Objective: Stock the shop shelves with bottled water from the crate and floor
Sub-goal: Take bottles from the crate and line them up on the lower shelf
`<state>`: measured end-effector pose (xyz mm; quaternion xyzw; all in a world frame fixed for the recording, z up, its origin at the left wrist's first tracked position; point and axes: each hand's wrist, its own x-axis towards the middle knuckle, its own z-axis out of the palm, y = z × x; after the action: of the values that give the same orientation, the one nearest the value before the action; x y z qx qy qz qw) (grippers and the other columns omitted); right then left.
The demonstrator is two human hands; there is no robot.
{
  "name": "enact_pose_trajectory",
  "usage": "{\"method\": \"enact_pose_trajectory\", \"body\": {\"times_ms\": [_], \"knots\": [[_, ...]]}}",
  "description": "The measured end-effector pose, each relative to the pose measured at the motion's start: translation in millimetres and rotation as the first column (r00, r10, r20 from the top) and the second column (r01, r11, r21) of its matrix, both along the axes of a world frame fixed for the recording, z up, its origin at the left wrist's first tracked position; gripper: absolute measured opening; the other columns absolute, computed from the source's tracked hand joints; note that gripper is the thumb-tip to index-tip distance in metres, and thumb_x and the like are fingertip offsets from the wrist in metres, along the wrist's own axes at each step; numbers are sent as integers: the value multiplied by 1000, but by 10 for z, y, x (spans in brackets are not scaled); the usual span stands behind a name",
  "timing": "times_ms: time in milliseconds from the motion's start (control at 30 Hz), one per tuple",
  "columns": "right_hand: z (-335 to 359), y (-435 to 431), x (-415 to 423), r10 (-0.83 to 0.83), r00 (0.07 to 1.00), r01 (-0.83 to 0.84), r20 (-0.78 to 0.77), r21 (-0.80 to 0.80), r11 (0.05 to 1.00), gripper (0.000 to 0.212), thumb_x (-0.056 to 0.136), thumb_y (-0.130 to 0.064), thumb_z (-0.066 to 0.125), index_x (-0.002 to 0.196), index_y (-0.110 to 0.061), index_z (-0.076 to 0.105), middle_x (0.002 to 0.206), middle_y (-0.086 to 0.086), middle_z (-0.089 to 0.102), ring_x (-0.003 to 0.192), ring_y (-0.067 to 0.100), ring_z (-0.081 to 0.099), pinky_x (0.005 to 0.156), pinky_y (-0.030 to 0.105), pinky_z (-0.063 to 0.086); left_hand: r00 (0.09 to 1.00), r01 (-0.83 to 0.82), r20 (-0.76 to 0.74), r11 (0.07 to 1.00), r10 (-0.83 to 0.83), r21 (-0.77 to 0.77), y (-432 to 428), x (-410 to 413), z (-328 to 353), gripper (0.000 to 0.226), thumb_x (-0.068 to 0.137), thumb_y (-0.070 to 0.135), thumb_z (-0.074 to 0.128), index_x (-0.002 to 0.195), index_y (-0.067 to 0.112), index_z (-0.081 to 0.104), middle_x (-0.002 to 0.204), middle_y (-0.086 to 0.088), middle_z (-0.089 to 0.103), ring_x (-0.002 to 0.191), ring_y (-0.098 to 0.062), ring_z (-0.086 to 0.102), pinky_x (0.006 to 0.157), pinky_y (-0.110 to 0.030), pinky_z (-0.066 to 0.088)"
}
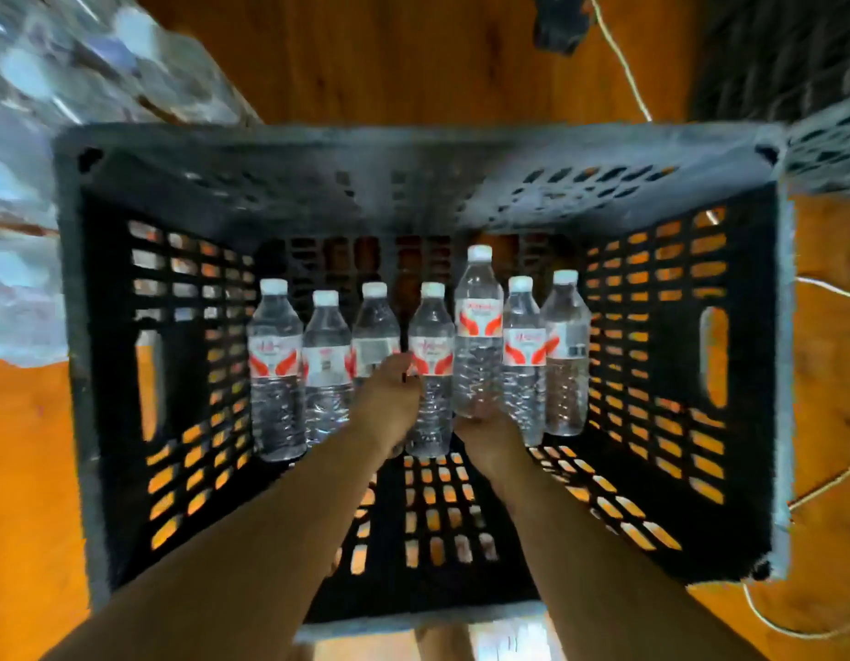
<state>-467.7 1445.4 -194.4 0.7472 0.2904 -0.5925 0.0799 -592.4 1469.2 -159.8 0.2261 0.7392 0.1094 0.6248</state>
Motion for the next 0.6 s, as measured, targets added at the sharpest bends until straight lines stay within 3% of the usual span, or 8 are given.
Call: {"method": "enact_pose_trajectory", "body": {"times_ms": [67, 133, 233, 300, 333, 467, 533, 600], "knots": [[-309, -86, -19, 21, 999, -19, 36, -34, 999, 33, 90, -17, 55, 62, -27, 42, 67, -5, 46, 83, 20, 49, 89, 39, 48, 998, -48, 40, 999, 48, 20, 142, 28, -157, 30, 94, 8, 46, 123, 15, 53, 100, -9, 62, 59, -1, 45, 48, -10, 37], [-482, -90, -51, 30, 998, -27, 47, -58, 998, 33, 90, -17, 55, 59, -22, 44, 63, -2, 46, 71, 21, 49, 76, 36, 49, 999, -52, 12, 997, 51, 48, 172, 79, -315, 26, 92, 4, 48, 113, 17, 55, 103, -15, 63, 66, -14, 56, 56, -18, 41], [-549, -48, -88, 16, 998, -12, 54, -85, 996, 17, 92, -18, 51, 92, -7, 64, 89, 7, 61, 81, 21, 57, 70, 27, 47, 1000, 24, 10, 1000, -25, 13, 184, 199, -556, 50, 90, 3, 48, 135, 23, 43, 120, -14, 61, 104, -38, 58, 76, -39, 46], [-516, -49, -155, 121, 986, -112, 118, -80, 991, 30, 94, -22, 49, 111, 0, 60, 108, 14, 63, 100, 26, 60, 77, 27, 47, 998, 27, -59, 1000, -28, -6, 146, 256, -650, 57, 89, 4, 48, 140, 27, 36, 122, -13, 60, 107, -37, 57, 81, -42, 49], [-494, -74, -193, 112, 984, -106, 136, -52, 993, 31, 95, -23, 49, 112, 0, 59, 109, 15, 64, 98, 26, 60, 73, 26, 45, 995, 24, -94, 1000, -25, -17, 134, 267, -681, 56, 89, 4, 46, 140, 24, 37, 123, -13, 59, 106, -36, 57, 80, -40, 49], [-502, -205, -298, -119, 989, 120, 82, 4, 993, 33, 93, -15, 53, 122, -2, 45, 93, 6, 60, 77, 16, 55, 53, 17, 34, 977, 107, -182, 993, -114, -48, 174, 280, -793, 48, 89, 6, 45, 136, 5, 39, 129, -21, 49, 110, -37, 53, 90, -42, 49], [-559, -275, -307, -207, 978, 207, 34, 2, 978, 39, 92, -9, 53, 126, -1, 35, 76, -2, 48, 64, 6, 47, 48, 14, 31, 976, 103, -186, 992, -114, -69, 184, 304, -821, 48, 89, 7, 47, 136, 5, 37, 131, -19, 46, 113, -36, 51, 95, -46, 46], [-606, -300, -290, -211, 977, 211, 20, -5, 977, 39, 91, -6, 53, 124, -2, 34, 75, -3, 45, 63, 2, 44, 47, 13, 32, 990, 32, -132, 997, -41, -71, 147, 301, -832, 47, 90, 7, 46, 135, 13, 34, 128, -16, 50, 110, -31, 52, 95, -45, 45]]}}
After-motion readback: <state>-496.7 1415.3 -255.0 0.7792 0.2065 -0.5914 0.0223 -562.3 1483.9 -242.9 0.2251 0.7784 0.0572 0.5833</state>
